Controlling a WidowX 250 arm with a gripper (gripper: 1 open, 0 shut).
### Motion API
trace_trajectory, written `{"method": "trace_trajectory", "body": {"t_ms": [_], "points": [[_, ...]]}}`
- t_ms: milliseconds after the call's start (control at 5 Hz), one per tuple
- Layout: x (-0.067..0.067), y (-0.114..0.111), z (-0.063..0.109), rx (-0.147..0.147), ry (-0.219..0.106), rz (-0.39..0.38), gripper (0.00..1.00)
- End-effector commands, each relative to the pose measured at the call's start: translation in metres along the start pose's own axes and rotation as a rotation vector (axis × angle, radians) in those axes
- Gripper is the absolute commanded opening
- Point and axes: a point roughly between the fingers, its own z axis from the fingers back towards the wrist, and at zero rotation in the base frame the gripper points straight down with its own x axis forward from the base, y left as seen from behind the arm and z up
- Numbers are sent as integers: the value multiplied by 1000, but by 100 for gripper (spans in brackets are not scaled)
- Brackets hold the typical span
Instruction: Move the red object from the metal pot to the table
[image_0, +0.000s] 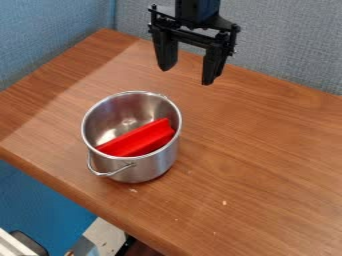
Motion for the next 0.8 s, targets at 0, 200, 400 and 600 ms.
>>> {"method": "trace_trajectory", "body": {"t_ms": [0, 200, 400, 600], "points": [[-7, 0, -9, 3, 25, -4, 100], [-45, 8, -24, 39, 45, -21, 100], [-67, 12, -32, 64, -8, -46, 100], [-76, 16, -40, 84, -47, -63, 100]]}}
